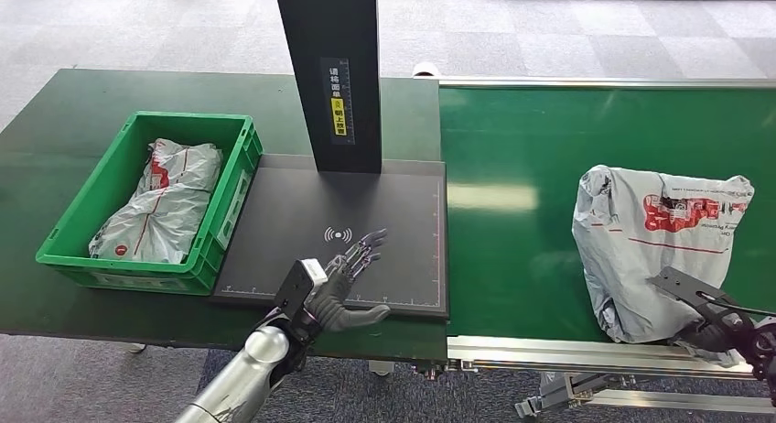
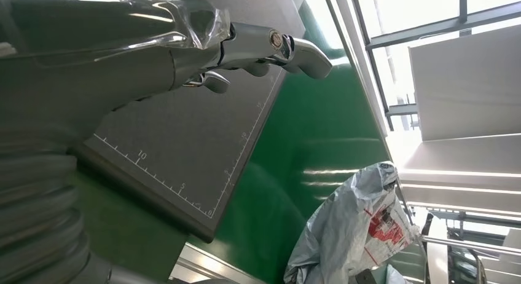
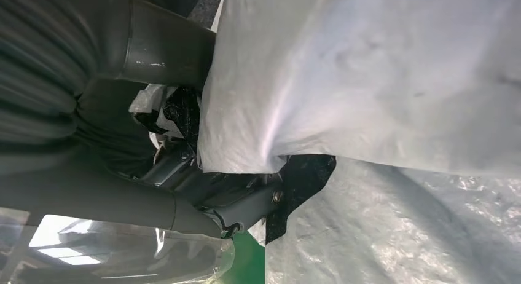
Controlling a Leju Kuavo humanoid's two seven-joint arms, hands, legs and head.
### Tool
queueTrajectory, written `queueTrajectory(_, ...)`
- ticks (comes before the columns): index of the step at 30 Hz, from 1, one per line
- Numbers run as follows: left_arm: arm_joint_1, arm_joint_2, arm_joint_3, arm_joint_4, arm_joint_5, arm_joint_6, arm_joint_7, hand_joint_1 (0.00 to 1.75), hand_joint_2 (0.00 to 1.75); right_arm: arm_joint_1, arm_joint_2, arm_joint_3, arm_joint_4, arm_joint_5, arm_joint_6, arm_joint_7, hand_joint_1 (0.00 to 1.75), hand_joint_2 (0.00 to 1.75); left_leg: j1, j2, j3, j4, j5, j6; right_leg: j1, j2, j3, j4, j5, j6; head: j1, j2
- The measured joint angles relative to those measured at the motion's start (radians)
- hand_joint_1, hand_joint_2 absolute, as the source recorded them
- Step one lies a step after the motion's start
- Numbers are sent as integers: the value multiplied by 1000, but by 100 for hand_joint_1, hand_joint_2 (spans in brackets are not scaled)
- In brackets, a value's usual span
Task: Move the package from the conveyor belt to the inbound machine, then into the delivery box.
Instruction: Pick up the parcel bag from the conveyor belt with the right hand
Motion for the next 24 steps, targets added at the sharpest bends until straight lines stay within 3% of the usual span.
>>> queueTrajectory(5,10,8,0,-9,10,5,3,0,175,-10,10,5,0,-6,-70,-42,175,175,0,0,-1,0,0,0,0,0,0,0,0,0,0,0)
queueTrajectory(11,45,26,6,-54,27,52,-7,0,175,-60,55,-1,-6,-51,-298,-135,175,175,0,2,-1,0,1,1,0,0,0,0,0,0,0,0)
queueTrajectory(17,106,24,62,-173,37,370,-156,0,175,-75,106,-35,-90,-134,-620,-430,175,175,0,0,-1,0,1,0,0,-1,-1,1,0,0,0,0)
queueTrajectory(24,148,14,71,-356,31,546,-169,0,175,-9,146,-58,-264,-204,-820,-615,175,175,1,-2,-2,0,1,0,0,-2,-1,1,0,0,0,0)
